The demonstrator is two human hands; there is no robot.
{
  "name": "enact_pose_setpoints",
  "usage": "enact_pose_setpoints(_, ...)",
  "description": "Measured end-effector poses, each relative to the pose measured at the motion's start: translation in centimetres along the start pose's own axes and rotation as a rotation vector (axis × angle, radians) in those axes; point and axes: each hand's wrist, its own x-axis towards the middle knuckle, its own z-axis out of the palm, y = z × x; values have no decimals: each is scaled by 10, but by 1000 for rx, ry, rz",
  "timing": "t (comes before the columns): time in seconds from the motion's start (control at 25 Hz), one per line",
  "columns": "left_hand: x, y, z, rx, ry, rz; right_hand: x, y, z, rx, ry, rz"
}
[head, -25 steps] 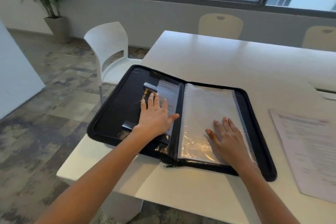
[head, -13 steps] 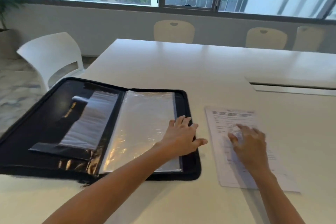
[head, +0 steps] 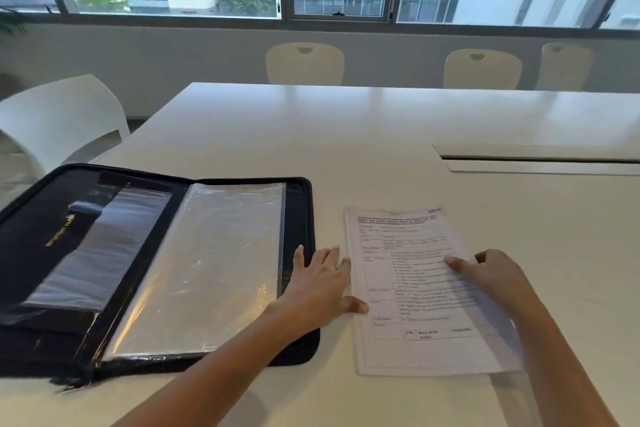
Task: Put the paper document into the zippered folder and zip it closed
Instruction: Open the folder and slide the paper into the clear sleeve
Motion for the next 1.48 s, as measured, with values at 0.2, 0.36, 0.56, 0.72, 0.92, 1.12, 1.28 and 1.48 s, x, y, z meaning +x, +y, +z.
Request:
enact_pose_setpoints(0.2, 3, -1, 0, 13, 17, -8, 7, 10, 1, 516, -212, -79)
enact_pose_setpoints(0.36, 4, -3, -7, -124, 96, -22, 3, 16, 2, 892, -320, -274)
enact_pose_setpoints(0.56, 17, -1, -51, -1005, 307, 87, -1, 8, -14, 1029, -252, -479)
enact_pose_setpoints(0.72, 26, 5, -96, -1483, 398, 326, -1, -22, -36, 1130, -160, -617)
enact_pose_setpoints(0.92, 32, 10, -135, -1496, 557, 522, 4, -56, -65, 1176, -122, -778)
enact_pose_setpoints(1.12, 34, 7, -105, -1468, 492, 413, 16, -48, -49, 1134, -176, -701)
enact_pose_setpoints(1.28, 38, 9, -74, -1431, 360, 318, 20, -26, -18, 1116, -296, -586)
enact_pose_setpoints(1.48, 39, 12, -90, -1553, 433, 313, 28, -29, -27, 1091, -416, -645)
